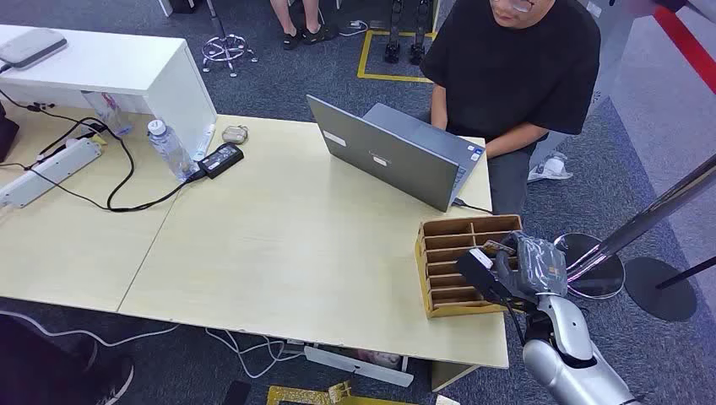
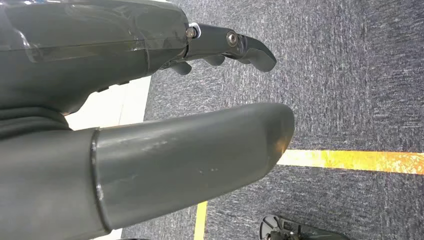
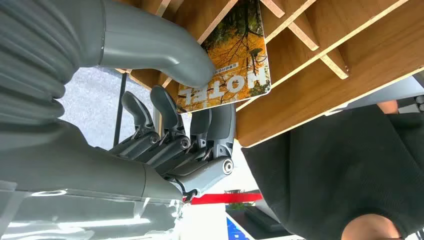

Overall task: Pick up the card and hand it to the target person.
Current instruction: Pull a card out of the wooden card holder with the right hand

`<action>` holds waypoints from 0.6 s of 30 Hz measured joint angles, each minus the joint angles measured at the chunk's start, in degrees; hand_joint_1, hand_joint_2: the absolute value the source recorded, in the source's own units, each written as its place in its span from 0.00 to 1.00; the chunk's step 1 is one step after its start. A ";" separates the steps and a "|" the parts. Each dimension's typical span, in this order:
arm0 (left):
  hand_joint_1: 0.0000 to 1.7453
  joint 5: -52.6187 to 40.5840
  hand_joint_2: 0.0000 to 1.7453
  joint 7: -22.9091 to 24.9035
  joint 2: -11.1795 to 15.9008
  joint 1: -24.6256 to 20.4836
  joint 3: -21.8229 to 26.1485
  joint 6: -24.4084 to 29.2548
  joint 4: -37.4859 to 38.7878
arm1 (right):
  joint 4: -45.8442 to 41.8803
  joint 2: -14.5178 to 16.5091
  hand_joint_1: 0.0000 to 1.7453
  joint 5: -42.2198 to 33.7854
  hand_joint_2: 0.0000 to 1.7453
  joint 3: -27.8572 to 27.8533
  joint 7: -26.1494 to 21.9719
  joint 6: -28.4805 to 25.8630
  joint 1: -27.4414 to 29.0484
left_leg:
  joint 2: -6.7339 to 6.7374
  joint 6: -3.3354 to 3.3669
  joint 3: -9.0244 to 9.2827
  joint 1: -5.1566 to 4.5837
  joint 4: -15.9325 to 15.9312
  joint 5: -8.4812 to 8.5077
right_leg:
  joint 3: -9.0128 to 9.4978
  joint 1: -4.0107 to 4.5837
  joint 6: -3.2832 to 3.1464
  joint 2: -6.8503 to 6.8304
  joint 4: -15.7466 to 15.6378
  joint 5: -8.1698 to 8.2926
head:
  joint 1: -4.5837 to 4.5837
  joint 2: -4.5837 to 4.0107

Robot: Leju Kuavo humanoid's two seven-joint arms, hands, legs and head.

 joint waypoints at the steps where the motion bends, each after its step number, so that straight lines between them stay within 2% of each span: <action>1: 0.00 0.01 0.00 -0.01 0.00 0.00 -0.01 0.00 0.00 | 0.00 0.00 0.83 -0.03 1.00 0.00 -0.01 -0.05 0.00 | 0.00 0.00 0.00 0.00 0.00 0.00 | 0.00 0.00 0.00 0.00 0.00 0.00 | 0.00 0.00; 10: 0.00 0.32 0.00 -0.13 0.00 0.02 0.00 0.00 0.02 | -0.56 -0.37 0.87 -0.93 1.00 -0.15 -0.58 -1.35 -0.02 | 0.00 0.00 0.00 0.00 0.00 0.00 | 0.00 -0.01 0.00 0.00 0.00 0.00 | 0.00 0.00; 18: 0.00 0.54 0.00 -0.75 0.04 0.03 0.06 -0.19 0.03 | -4.57 -1.88 0.93 -6.22 1.00 -1.01 -4.51 -2.49 -0.01 | 0.00 0.00 0.00 0.00 0.01 0.00 | -0.01 0.00 0.00 0.00 0.00 0.00 | 0.00 0.00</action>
